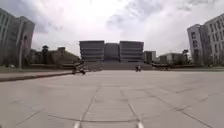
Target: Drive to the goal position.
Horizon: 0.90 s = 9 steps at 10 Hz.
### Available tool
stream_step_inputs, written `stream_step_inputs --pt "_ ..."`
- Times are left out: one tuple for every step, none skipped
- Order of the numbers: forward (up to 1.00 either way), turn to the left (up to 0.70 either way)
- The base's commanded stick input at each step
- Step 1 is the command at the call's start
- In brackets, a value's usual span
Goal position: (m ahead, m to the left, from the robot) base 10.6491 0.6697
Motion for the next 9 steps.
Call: stream_step_inputs --pt "0.7 0.0" --pt "0.7 0.0" --pt "0.7 0.0" --pt "0.7 0.0" --pt "0.7 0.0" --pt "0.7 0.0" --pt "0.7 0.0" --pt "0.7 0.0" --pt "0.7 0.0"
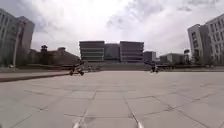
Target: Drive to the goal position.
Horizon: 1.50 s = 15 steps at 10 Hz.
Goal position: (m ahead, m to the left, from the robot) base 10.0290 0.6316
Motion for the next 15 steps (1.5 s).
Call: stream_step_inputs --pt "0.7 0.0" --pt "0.7 0.0" --pt "0.7 0.0" --pt "0.7 0.0" --pt "0.7 0.0" --pt "0.7 0.0" --pt "0.7 0.0" --pt "0.7 0.0" --pt "0.7 0.0" --pt "0.7 0.0" --pt "0.7 0.0" --pt "0.7 0.0" --pt "0.7 0.0" --pt "0.7 0.0" --pt "0.7 0.0"
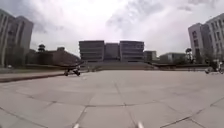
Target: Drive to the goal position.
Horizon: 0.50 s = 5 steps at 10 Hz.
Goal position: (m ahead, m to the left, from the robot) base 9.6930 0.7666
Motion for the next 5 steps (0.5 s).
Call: stream_step_inputs --pt "0.7 0.0" --pt "0.7 0.0" --pt "0.7 0.0" --pt "0.7 0.0" --pt "0.7 0.0"
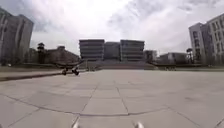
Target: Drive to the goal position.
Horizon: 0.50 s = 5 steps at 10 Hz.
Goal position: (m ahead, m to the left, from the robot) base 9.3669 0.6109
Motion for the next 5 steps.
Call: stream_step_inputs --pt "0.7 0.0" --pt "0.7 0.0" --pt "0.7 0.0" --pt "0.7 0.0" --pt "0.7 0.0"
